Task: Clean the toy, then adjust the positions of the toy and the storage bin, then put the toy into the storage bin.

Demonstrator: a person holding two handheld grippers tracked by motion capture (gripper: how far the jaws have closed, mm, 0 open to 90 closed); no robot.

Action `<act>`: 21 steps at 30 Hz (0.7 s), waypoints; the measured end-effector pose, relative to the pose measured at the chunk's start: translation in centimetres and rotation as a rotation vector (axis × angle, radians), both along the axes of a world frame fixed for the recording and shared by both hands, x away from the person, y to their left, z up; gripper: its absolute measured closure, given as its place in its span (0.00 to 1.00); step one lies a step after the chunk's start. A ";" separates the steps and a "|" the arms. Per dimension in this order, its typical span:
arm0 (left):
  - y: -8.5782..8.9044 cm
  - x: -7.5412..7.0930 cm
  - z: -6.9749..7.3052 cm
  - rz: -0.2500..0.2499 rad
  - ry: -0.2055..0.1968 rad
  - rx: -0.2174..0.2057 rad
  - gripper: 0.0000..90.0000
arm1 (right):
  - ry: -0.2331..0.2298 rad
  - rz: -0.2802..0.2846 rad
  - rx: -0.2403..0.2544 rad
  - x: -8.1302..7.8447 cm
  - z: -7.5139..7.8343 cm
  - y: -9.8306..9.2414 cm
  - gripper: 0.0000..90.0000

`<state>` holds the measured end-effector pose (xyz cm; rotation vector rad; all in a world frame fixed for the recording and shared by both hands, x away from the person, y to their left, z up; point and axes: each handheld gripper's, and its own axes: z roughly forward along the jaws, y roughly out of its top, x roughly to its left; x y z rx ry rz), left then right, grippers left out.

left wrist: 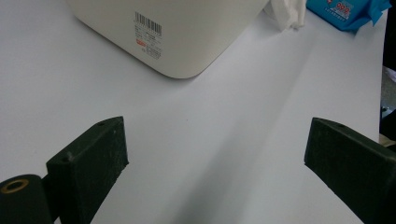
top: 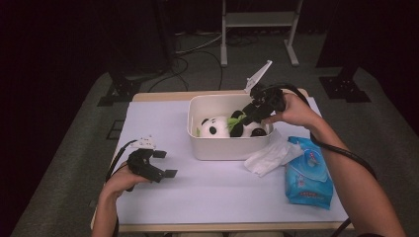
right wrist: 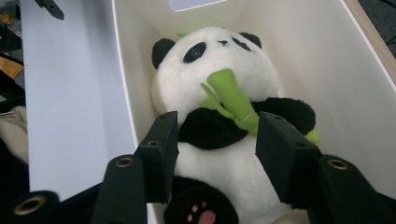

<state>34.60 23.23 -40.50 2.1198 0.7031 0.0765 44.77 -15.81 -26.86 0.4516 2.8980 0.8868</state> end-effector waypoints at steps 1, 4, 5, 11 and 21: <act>0.0 0.0 0.0 -0.001 0.001 0.002 0.06 | -0.003 -0.002 0.002 -0.2 0.1 -0.2 0.51; -0.2 0.1 -0.1 -0.007 0.003 0.004 0.06 | -0.004 -0.009 0.006 -0.8 0.2 -0.9 0.49; -0.2 0.1 -0.1 -0.007 0.004 0.006 0.06 | -0.003 -0.014 0.013 -0.9 0.2 -1.1 0.49; -0.4 0.2 -0.1 -0.014 0.001 0.011 0.06 | -0.014 -0.039 0.036 -2.2 0.4 -3.0 0.47; -0.5 0.2 -0.1 -0.013 0.001 0.014 0.06 | -0.032 -0.088 0.070 -4.1 0.4 -5.8 0.45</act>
